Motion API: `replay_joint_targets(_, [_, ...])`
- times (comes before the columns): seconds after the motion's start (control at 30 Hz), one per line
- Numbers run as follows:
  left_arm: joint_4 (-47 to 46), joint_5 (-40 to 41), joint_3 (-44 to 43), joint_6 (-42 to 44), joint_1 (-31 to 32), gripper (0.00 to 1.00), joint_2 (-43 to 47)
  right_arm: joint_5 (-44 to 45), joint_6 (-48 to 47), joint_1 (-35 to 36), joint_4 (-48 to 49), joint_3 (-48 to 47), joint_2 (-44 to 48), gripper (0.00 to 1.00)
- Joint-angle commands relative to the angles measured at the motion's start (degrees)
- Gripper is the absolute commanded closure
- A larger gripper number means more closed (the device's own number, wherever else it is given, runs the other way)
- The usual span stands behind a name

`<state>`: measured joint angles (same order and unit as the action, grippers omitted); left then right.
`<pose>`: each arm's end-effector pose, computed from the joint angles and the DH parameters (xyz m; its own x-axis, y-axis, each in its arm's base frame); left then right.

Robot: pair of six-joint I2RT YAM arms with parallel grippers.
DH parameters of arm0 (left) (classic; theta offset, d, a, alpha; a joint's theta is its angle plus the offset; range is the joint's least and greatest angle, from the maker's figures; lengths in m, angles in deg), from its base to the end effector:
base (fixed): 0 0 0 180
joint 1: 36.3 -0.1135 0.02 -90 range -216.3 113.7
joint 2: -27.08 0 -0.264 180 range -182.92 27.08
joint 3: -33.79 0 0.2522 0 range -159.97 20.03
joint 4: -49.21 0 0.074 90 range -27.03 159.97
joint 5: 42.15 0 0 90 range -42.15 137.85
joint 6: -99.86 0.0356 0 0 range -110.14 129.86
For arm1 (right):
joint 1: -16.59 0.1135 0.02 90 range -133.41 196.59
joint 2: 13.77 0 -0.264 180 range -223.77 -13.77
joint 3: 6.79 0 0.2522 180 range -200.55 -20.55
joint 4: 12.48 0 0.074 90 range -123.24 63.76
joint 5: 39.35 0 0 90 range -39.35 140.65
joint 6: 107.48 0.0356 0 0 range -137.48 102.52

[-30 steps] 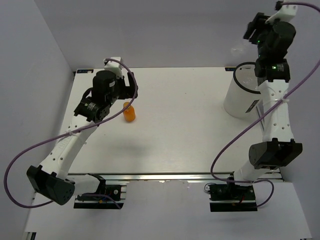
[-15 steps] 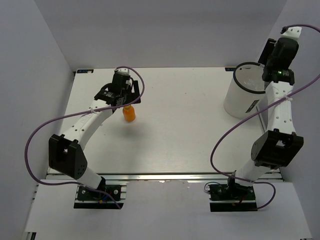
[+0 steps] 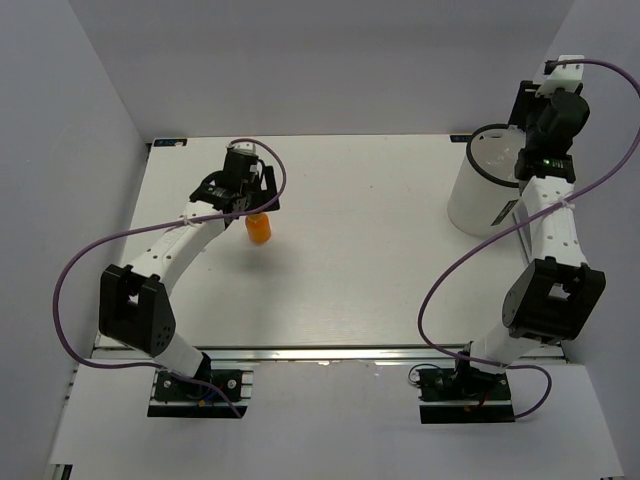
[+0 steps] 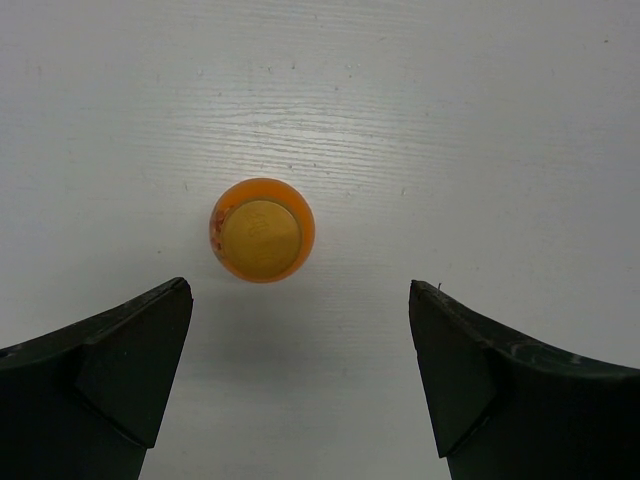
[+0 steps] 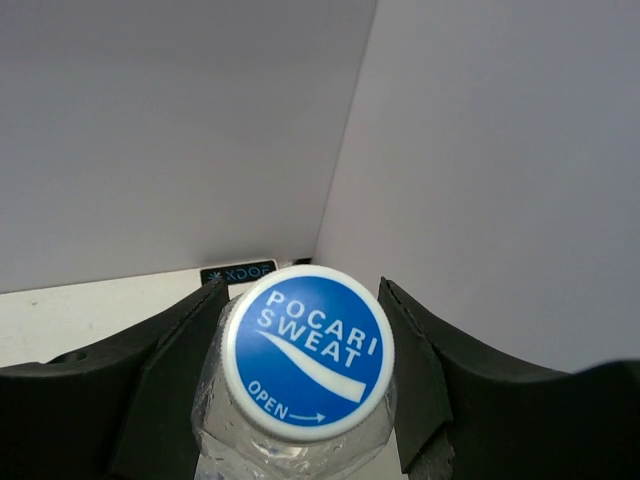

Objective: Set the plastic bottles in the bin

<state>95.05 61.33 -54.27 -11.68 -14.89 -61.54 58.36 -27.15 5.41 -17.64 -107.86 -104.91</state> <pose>0.3203 -0.1167 0.2963 -0.7025 -0.1081 -0.7034 -0.0565 0.9938 -0.0962 0.3744 -0.0789 0.4300 0.0261 -0.1748 -0.9843 0.3324 0.9301 -0.1564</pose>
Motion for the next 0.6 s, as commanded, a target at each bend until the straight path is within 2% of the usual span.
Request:
replay_joint_targets(0.0, [-2.45, -1.87, 0.39, -0.61, -0.49, 0.02, 1.43, -4.01, 0.87, -0.07, 7.73, -0.93, -1.06, 0.70])
replay_joint_targets(0.13, [-2.72, -2.40, 0.47, -0.43, -0.49, 0.02, 0.82, -7.26, 1.85, -0.07, 10.55, -1.02, -2.20, 0.70])
replay_joint_targets(0.37, [-2.90, -2.58, 0.21, -0.26, -0.58, 0.02, -0.68, -7.27, -0.25, -0.07, 11.61, -0.15, -6.16, 0.68])
replay_joint_targets(0.5, [-3.25, -2.49, -0.32, -0.08, -0.58, 0.02, -2.17, -7.27, -1.49, -0.07, 13.89, 5.21, -6.78, 0.52])
replay_joint_targets(0.57, [-3.33, -2.75, -1.01, 0.01, -0.58, 0.02, -3.22, -6.13, -2.19, -0.07, 12.94, 7.14, -6.78, 0.40])
